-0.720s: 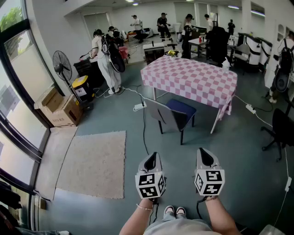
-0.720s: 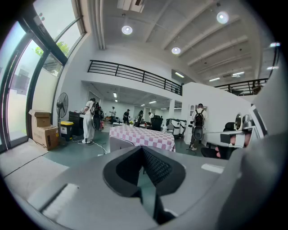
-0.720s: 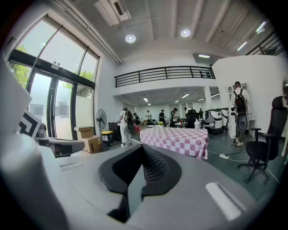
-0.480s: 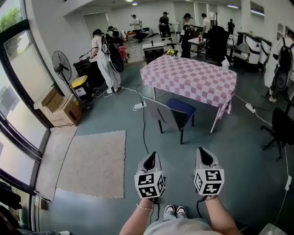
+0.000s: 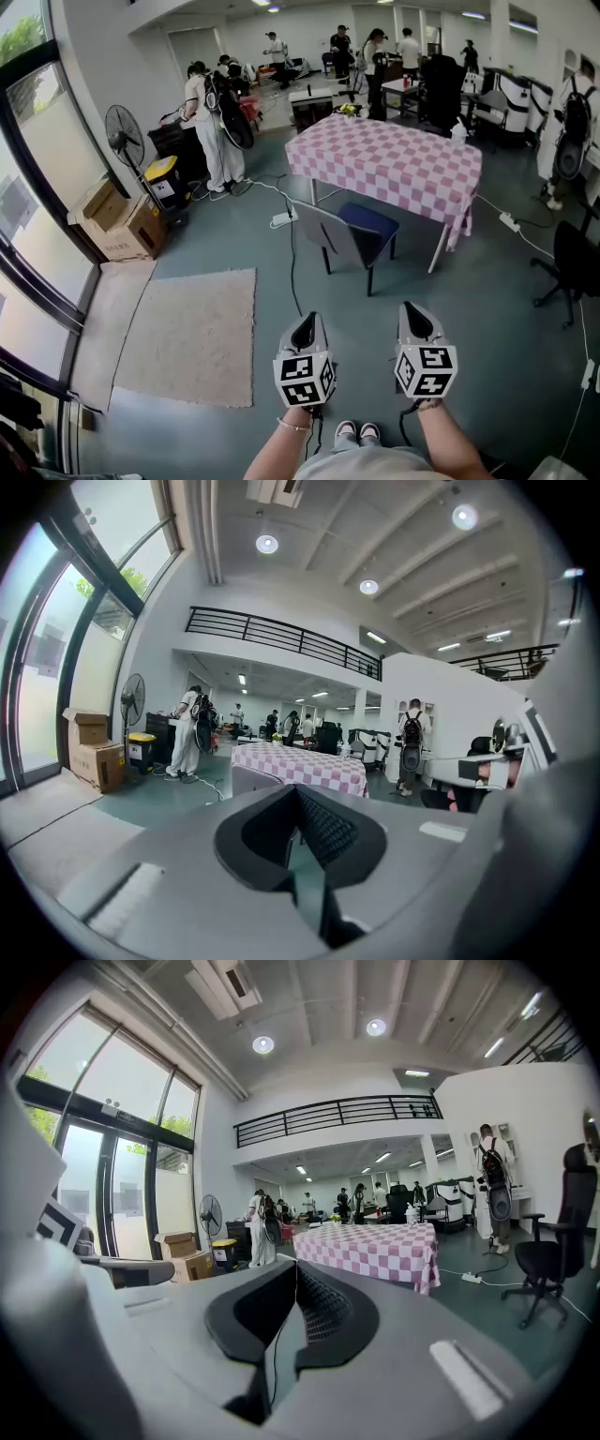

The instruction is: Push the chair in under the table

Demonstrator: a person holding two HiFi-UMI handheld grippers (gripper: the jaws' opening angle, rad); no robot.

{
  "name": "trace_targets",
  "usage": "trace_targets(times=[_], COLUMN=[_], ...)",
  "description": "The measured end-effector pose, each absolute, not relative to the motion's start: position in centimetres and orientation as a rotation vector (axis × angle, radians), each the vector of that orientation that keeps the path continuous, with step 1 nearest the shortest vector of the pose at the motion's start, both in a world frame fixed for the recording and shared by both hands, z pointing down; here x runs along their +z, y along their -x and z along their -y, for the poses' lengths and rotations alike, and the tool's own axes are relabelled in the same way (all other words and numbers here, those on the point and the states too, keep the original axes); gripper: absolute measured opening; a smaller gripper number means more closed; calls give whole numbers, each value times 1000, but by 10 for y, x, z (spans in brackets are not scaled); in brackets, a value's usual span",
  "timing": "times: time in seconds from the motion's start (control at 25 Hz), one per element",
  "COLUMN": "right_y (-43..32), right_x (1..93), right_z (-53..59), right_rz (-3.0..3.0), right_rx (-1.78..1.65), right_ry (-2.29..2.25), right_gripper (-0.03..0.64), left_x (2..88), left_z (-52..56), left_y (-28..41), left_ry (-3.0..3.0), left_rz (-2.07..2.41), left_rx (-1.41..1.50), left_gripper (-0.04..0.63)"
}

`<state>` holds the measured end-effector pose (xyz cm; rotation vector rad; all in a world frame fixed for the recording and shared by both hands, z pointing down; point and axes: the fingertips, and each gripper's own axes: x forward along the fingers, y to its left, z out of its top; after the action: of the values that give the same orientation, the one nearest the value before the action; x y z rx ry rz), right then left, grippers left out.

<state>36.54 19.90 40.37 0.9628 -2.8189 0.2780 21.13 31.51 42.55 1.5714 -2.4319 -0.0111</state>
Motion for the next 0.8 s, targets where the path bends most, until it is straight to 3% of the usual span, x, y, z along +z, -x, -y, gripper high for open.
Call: trace_targets(times=[0.24,0.32,0.48,0.8], right_y=[-359,-358,-358,-368], right_x=[401,400,402,411], right_z=[-198,-196,-194,-179], right_rz=[2851,2850,2847,2812], right_rx=[288,292,298,301], right_ry=[-936,-939,-949,-954], right_gripper=[28,72,122,124], left_x=[422,423,426,434], left_z=[-317,-315,-315,-317], left_y=[-202,-201,-198,-191], left_ry=[-1552,-1557,-1539,-1500], left_rz=[2440,2430,2430,2443], left_rx=[-41,-48,-50,-12], left_gripper=[5,81,82,78])
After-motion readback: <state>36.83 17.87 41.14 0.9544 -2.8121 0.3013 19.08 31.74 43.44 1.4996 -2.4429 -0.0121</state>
